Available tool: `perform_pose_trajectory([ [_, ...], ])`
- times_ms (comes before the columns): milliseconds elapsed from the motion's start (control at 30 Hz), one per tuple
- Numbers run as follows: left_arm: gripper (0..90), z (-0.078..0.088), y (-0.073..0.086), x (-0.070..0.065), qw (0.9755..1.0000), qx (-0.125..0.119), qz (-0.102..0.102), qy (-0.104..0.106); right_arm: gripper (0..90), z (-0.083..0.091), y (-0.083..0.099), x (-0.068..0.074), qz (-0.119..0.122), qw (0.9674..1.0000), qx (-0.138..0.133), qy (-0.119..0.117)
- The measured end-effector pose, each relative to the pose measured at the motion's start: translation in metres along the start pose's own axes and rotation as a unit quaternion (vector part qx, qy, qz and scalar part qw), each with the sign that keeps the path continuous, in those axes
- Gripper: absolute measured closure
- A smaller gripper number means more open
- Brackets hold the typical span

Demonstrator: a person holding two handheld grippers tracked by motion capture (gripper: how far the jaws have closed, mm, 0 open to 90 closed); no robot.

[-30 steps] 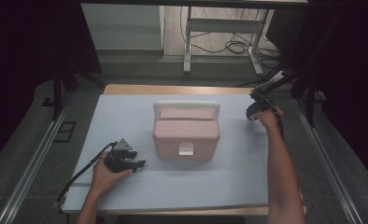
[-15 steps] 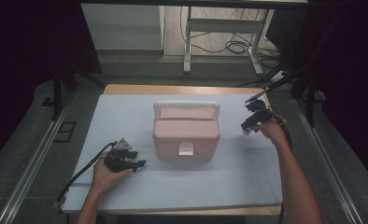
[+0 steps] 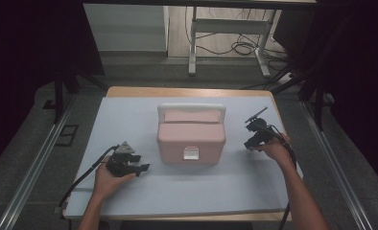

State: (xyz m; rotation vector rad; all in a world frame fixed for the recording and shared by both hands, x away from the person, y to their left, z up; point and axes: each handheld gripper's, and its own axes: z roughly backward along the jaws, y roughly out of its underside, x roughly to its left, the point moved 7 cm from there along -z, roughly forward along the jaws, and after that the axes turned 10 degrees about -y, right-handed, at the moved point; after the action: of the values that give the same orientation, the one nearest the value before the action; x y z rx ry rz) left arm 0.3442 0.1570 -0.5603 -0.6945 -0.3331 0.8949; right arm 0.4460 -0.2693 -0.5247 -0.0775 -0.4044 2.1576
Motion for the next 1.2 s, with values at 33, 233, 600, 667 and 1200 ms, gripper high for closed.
perform_pose_trajectory([
  [33,44.5,0.000,0.000,0.000,1.0000,0.000,0.000,0.000,60.2,-0.001,0.001,-0.001,-0.002,1.0000,0.001,0.001],
  [233,44.4,-0.001,0.000,-0.001,1.0000,-0.002,0.002,0.000,57.6,-0.002,0.005,-0.002,-0.004,0.9999,-0.016,-0.006],
  [600,44.1,0.004,0.000,0.000,1.0000,0.001,-0.005,0.002,36.4,0.046,0.001,-0.004,-0.013,0.9927,-0.119,-0.013],
  [667,44.1,0.004,0.000,0.000,1.0000,-0.002,0.000,0.003,36.9,0.060,0.000,-0.002,-0.009,0.9891,-0.145,-0.020],
  [1200,44.9,0.007,-0.001,0.001,1.0000,-0.009,0.000,0.001,72.3,0.079,0.011,0.066,0.062,0.9613,-0.239,-0.121],
])
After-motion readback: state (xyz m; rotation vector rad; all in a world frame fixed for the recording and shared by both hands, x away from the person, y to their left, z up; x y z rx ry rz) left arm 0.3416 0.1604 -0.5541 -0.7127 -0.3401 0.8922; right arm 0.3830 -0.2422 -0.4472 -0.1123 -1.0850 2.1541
